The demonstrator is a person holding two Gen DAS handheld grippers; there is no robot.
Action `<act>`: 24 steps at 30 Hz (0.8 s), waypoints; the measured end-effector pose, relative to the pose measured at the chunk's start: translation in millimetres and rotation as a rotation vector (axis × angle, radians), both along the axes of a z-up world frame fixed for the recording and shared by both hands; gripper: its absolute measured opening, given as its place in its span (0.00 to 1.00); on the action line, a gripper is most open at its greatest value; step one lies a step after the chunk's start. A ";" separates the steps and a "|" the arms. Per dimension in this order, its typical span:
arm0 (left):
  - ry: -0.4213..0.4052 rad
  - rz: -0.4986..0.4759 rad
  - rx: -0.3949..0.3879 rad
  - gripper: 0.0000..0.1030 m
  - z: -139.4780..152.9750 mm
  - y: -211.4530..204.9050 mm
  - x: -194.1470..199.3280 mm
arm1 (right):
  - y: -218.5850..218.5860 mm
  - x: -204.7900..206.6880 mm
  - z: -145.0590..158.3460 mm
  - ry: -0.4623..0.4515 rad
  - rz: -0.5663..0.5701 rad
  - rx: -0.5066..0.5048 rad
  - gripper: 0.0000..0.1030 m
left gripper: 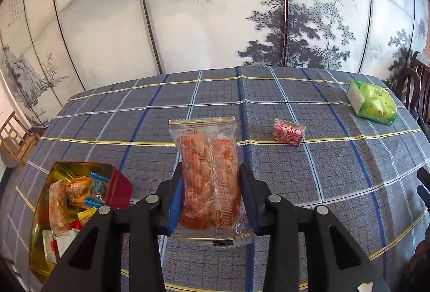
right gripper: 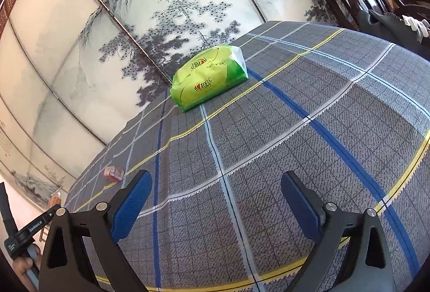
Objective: Organize snacks
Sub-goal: 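Carry the orange-stick bag with the left gripper over the tin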
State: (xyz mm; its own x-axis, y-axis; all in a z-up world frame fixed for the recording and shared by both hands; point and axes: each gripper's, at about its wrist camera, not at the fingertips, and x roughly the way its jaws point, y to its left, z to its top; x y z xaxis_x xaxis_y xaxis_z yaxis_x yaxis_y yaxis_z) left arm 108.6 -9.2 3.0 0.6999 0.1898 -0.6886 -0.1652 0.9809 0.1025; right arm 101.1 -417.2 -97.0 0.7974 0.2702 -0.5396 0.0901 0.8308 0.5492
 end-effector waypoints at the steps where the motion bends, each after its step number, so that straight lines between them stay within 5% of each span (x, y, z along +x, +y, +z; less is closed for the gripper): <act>1: -0.003 0.007 -0.003 0.34 2.0 5.2 -1.7 | 0.0 0.5 -0.1 0.002 -0.001 -0.001 0.94; 24: -0.013 0.193 0.022 0.34 15.9 132.7 -37.1 | 2.5 6.0 -4.2 0.035 -0.004 -0.015 0.94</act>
State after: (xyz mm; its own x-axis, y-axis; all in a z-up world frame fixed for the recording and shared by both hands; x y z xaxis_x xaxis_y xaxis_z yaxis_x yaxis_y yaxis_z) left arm 71.6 123.5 18.9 0.6577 0.3363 -0.6740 -0.3514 0.9285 0.1204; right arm 107.1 -414.7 -101.2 0.7792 0.2583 -0.5711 0.1127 0.8386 0.5330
